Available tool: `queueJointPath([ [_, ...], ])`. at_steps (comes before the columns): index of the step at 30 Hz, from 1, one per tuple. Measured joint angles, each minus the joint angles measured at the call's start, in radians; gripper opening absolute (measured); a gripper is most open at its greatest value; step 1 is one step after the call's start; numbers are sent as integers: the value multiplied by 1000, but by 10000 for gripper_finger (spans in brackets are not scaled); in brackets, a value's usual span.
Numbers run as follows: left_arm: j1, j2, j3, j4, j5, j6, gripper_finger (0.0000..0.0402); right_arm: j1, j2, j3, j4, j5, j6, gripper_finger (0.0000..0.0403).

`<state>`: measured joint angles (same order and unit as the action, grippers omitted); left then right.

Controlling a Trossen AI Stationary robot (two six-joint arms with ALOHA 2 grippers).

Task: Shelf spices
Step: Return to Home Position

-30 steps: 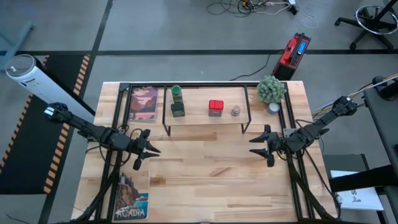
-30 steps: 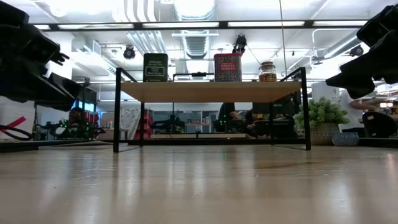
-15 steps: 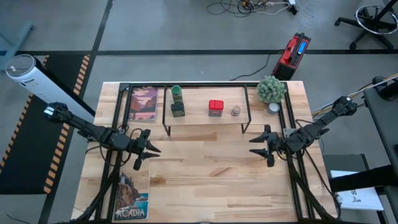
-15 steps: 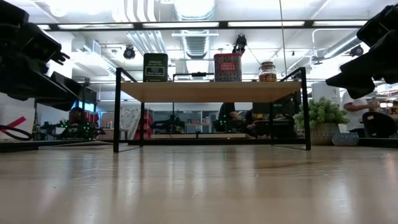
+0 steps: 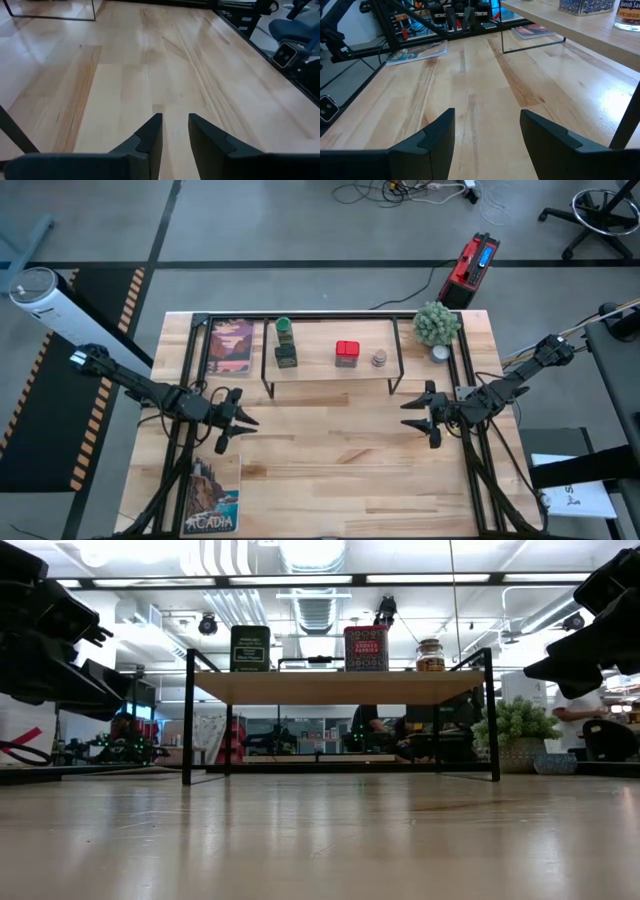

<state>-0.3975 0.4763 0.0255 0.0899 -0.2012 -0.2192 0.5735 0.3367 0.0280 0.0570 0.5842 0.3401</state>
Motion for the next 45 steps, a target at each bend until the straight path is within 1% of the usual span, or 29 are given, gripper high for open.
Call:
queueJointPath([
  [7,0,0,4,-1,0,0,78,0,0,0,0,0,0,199],
  [24,0,25,5,-1,0,0,94,0,0,0,0,0,0,199],
  [37,0,33,6,-1,0,0,79,0,0,0,0,0,0,199],
  [45,0,36,6,0,0,0,84,0,0,0,0,0,0,199],
])
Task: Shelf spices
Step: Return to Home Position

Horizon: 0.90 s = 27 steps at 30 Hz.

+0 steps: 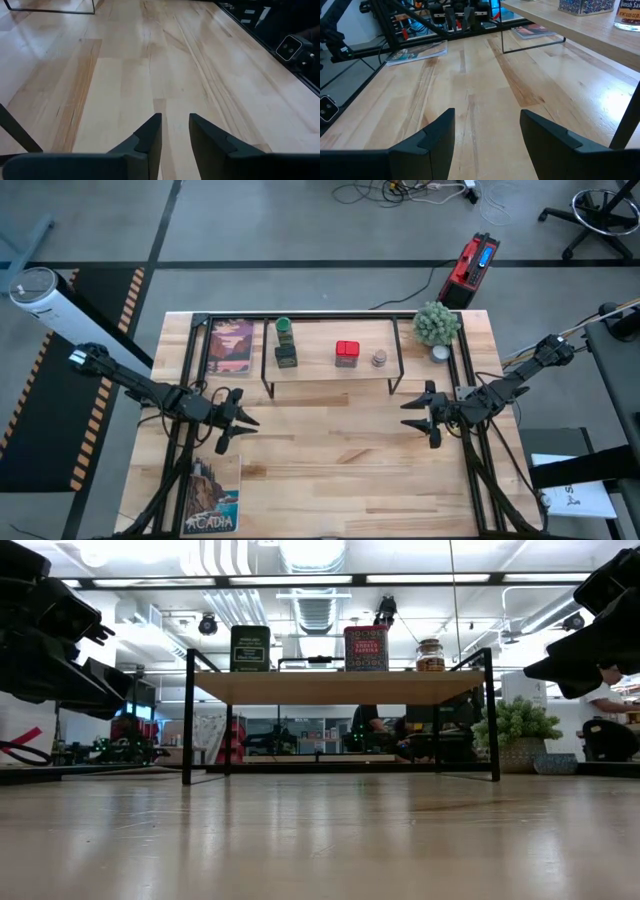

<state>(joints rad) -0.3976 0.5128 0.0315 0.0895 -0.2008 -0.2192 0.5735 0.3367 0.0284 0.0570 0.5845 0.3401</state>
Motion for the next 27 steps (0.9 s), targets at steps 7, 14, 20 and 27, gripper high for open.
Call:
queueJointPath([
  [7,0,0,0,0,0,0,96,0,0,0,0,0,0,199],
  [14,0,0,0,0,0,0,101,0,0,0,0,0,0,199],
  [20,0,0,0,0,0,0,93,0,0,0,0,0,0,199],
  [27,0,0,0,0,0,0,82,0,0,0,0,0,0,199],
])
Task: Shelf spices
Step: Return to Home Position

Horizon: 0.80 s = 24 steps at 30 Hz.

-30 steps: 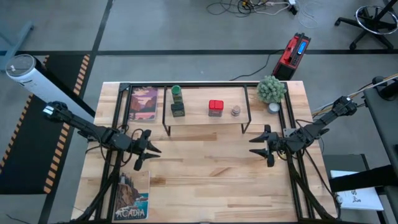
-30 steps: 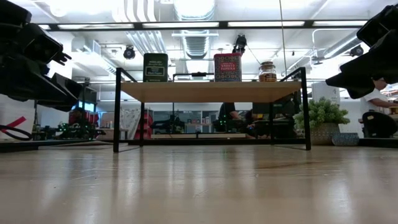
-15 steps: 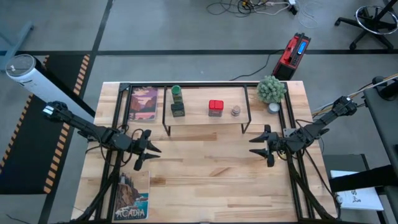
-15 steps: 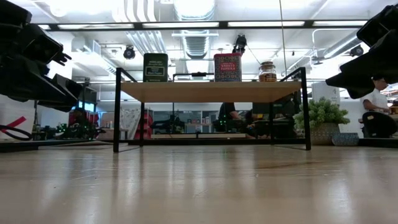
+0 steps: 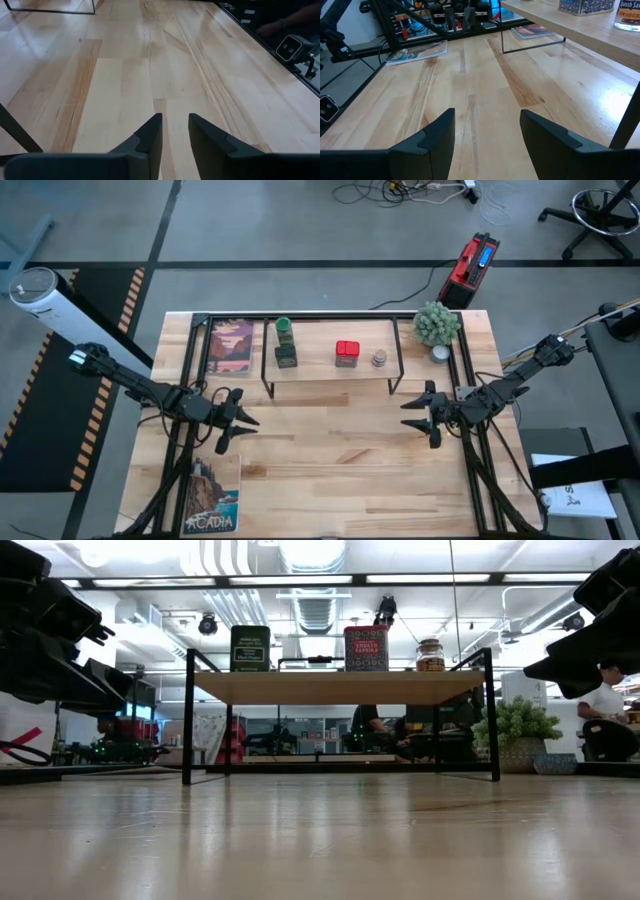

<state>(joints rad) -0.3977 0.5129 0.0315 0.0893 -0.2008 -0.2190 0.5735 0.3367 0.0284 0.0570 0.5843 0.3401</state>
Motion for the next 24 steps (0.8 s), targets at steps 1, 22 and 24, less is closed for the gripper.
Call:
queueJointPath([
  [1,0,0,0,0,0,0,81,0,0,0,0,0,0,199],
  [22,0,0,0,0,0,0,103,0,0,0,0,0,0,199],
  [24,0,0,0,0,0,0,106,0,0,0,0,0,0,199],
])
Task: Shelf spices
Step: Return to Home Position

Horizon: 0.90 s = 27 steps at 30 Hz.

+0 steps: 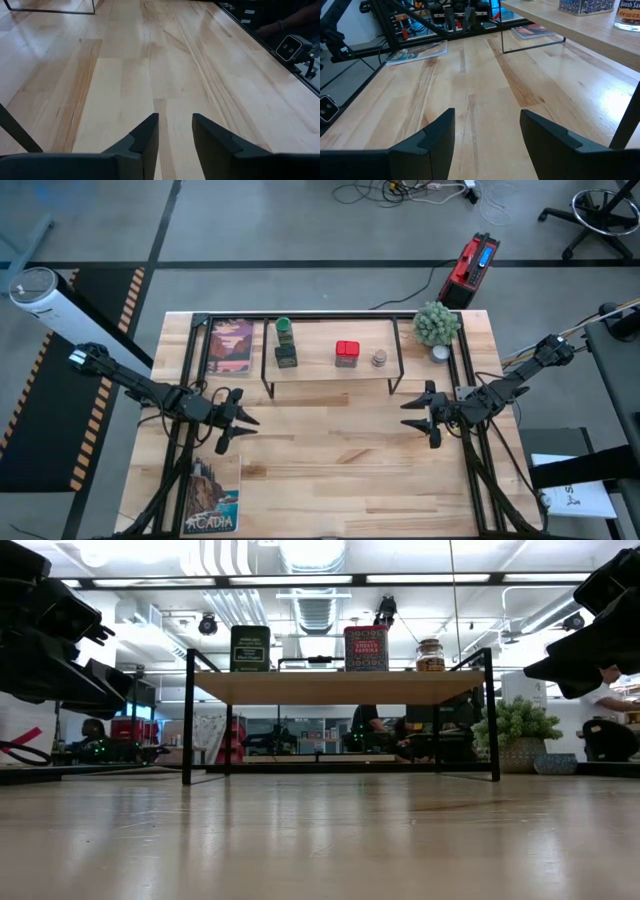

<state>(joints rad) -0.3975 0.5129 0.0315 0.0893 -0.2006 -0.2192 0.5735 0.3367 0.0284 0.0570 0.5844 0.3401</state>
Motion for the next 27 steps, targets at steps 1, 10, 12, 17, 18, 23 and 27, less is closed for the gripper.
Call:
queueJointPath([
  [1,0,0,0,0,0,0,107,0,0,0,0,0,0,199],
  [10,0,0,0,0,0,0,113,0,0,0,0,0,0,199],
  [12,0,0,0,0,0,0,111,0,0,0,0,0,0,199],
  [17,0,0,0,0,0,0,104,0,0,0,0,0,0,199],
  [18,0,0,0,0,0,0,103,0,0,0,0,0,0,199],
  [23,0,0,0,0,0,0,95,0,0,0,0,0,0,199],
  [27,0,0,0,0,0,0,90,0,0,0,0,0,0,199],
])
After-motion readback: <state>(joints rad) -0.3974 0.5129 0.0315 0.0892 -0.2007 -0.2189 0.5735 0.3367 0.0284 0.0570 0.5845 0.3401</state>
